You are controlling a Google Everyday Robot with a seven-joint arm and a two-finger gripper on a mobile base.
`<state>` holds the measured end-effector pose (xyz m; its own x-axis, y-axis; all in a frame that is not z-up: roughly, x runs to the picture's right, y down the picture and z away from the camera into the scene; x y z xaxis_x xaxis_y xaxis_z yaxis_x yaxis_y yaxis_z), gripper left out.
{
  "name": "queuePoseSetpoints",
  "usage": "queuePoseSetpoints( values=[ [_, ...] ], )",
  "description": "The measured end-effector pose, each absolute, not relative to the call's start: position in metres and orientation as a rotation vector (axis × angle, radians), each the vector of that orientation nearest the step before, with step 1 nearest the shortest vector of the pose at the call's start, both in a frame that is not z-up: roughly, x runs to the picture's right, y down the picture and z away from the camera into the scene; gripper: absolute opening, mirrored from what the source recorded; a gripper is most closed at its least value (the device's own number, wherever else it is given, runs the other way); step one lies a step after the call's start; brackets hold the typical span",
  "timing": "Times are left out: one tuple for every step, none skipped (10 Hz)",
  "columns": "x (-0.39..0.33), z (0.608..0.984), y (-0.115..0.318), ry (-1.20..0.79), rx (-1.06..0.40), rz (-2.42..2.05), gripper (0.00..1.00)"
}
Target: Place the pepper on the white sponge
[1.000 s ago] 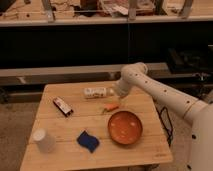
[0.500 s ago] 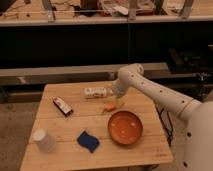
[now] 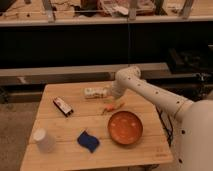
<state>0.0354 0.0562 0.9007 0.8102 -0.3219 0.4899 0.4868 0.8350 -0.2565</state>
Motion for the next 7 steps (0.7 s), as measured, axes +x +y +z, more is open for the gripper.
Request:
queuePoseSetpoints(
  values=[
    [0.035,0.907,0.06,-0.451,-0.387,-0.446,0.8],
    [0.034,0.91,0.061,-0.452,-0.387,-0.45,0.8],
    [0.033,0.912,0.062,-0.452,-0.39,-0.451,0.8],
    [0.035,0.915,0.064,-0.451,-0.398,-0.45,0.8],
    [0.036,0.917,0.066,-0.449,-0.406,-0.45,0.8],
    [0.037,0.919,0.068,-0.446,-0.416,-0.449,0.8],
    [0.038,0.923,0.072,-0.443,-0.428,-0.449,0.8]
  ],
)
